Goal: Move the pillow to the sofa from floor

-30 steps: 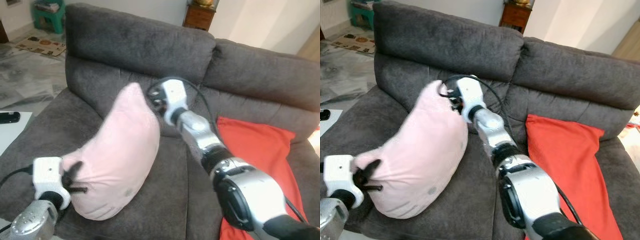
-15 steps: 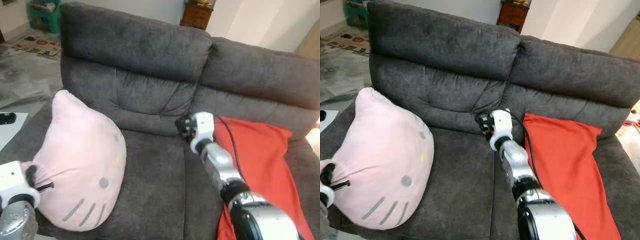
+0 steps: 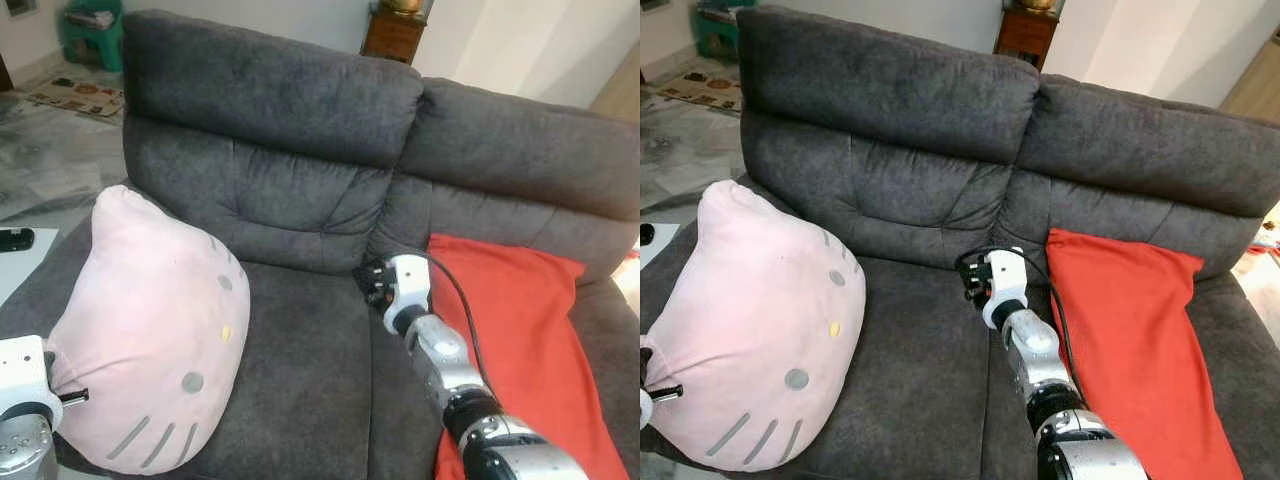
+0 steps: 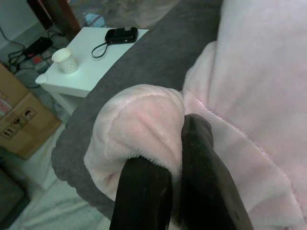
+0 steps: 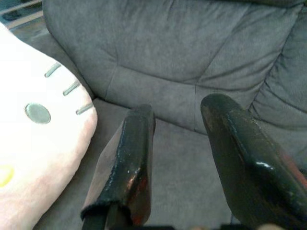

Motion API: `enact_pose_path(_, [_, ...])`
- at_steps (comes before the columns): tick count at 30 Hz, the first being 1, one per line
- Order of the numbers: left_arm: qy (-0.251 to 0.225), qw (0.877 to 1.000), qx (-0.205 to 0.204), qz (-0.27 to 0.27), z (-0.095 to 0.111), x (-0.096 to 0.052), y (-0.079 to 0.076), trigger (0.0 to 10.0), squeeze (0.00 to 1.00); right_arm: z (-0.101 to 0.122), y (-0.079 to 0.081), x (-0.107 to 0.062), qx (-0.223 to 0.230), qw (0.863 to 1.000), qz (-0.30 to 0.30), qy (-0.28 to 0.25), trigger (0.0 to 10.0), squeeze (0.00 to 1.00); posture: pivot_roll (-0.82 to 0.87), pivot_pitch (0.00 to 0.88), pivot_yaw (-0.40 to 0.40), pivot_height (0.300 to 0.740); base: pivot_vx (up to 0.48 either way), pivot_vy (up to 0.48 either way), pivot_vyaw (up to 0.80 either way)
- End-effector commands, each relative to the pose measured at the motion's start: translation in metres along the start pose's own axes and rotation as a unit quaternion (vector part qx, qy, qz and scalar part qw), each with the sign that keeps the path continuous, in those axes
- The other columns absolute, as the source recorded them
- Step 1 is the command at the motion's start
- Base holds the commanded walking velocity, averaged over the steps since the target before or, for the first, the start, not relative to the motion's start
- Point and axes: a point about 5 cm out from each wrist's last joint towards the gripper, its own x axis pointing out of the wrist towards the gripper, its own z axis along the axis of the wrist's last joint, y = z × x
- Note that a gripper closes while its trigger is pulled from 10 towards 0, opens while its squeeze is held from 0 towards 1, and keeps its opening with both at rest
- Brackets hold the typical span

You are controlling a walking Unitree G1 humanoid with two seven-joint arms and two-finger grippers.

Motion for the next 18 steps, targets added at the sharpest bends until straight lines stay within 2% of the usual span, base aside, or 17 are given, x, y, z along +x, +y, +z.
enact_pose_path(1, [-0.025, 1.0, 0.007, -0.016, 0.007, -0.001, -0.013, 10.0, 0.99, 0.003, -0.004, -0.001, -0.004, 1.0, -0.006, -0.005, 10.0, 0.0, 0.18, 0.003, -0.165, 0.74, 0.0, 0.0, 0.0])
enact_pose_path(5, [-0.032, 0.999, -0.002, -0.021, 0.008, -0.001, -0.023, 10.0, 1.0, 0.003, -0.004, -0.002, 0.001, 1.0, -0.008, -0.008, 10.0, 0.0, 0.18, 0.0, -0.163, 0.74, 0.0, 0.0, 0.0])
enact_pose_path(9, [-0.045, 0.999, 0.0, -0.018, 0.011, -0.001, -0.026, 10.0, 1.0, 0.003, -0.004, -0.003, 0.005, 1.0, -0.009, -0.014, 10.0, 0.0, 0.18, 0.0, -0.161, 0.74, 0.0, 0.0, 0.0])
enact_pose_path(13, [-0.081, 0.996, -0.006, -0.021, 0.021, -0.006, -0.034, 10.0, 1.0, 0.002, -0.005, -0.005, 0.008, 1.0, -0.012, -0.02, 10.0, 0.0, 0.17, 0.0, -0.149, 0.74, 0.0, 0.0, 0.0])
enact_pose_path(18, [-0.087, 0.996, -0.011, -0.023, 0.02, -0.008, -0.04, 10.0, 1.0, -0.001, -0.004, -0.007, 0.012, 1.0, -0.013, -0.021, 10.0, 0.0, 0.16, 0.0, -0.139, 0.74, 0.0, 0.0, 0.0])
